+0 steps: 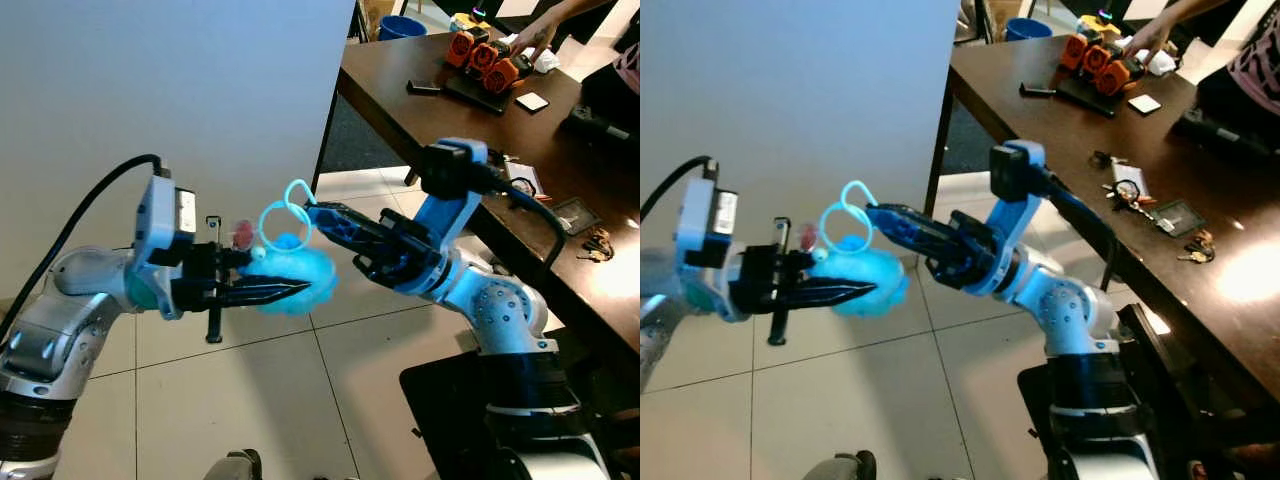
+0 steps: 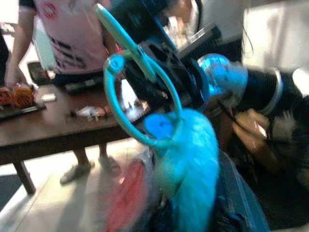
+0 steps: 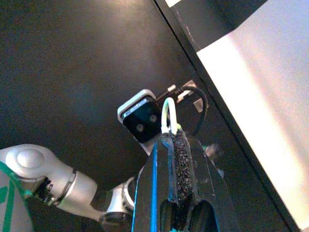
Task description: Hang keys on a hook
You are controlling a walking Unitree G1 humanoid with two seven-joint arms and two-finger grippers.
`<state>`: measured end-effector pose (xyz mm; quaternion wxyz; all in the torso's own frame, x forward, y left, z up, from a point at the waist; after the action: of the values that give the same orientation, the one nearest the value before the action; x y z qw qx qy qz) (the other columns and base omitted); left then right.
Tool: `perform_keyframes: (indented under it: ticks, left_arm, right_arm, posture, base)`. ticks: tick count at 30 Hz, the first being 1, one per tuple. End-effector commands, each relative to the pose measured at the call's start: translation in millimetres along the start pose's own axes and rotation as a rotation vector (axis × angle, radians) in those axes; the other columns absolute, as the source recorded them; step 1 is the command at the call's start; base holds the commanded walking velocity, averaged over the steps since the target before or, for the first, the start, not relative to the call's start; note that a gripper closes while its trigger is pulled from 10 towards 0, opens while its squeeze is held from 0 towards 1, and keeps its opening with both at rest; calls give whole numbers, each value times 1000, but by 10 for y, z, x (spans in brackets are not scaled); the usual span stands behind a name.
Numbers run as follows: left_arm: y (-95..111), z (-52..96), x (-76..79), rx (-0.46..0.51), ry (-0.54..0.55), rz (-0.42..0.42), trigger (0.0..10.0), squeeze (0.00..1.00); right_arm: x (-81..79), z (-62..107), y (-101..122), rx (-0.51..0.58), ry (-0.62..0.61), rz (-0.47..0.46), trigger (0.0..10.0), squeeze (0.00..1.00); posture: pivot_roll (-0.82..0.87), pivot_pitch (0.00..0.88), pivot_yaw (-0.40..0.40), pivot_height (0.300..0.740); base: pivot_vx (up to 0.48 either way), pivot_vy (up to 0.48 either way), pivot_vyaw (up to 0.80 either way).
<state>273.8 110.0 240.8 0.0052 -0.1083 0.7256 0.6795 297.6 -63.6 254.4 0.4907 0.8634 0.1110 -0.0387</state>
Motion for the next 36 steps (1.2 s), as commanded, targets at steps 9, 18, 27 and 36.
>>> perform_keyframes:
  ticks: [9, 18, 27, 36]
  left_arm:
    - [-135, -20, -6, -19, 6, 3, 10000, 1000]
    - [-559, 472, -360, -49, 452, 65, 10000, 1000]
    - [-917, 1033, -751, 64, 1089, 188, 10000, 0]
    - [-1239, 874, -637, 205, 1344, 300, 10000, 0]
  right_arm:
    - [19, -45, -9, 4, -29, 59, 0, 0]
    - [168, 90, -87, 66, -210, 73, 0, 0]
    - [486, 309, -240, 94, -489, 86, 2510, 0]
    - [512, 221, -288, 147, -506, 89, 0, 0]
  posture:
    - [198, 55, -33, 740]
    - [186, 69, -21, 740]
    - [190, 78, -24, 740]
    - [195, 83, -28, 740]
  base:
    - [0, 0, 0]
    - [0, 0, 0]
    - [0, 0, 0]
    - [0, 0, 622]
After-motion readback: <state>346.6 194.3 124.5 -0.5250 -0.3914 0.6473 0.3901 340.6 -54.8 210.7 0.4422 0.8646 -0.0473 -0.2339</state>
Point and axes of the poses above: a point about 5 cm out from each wrist's last joint towards the gripper, its own z axis pointing back from the gripper into the wrist, its own y axis along the axis of the wrist's last joint, x = y × z, the point moved 3 cm from there along -z, pointing out of the wrist towards the gripper, and after that the axes turned 9 degrees about z, right-handed, at the moved point
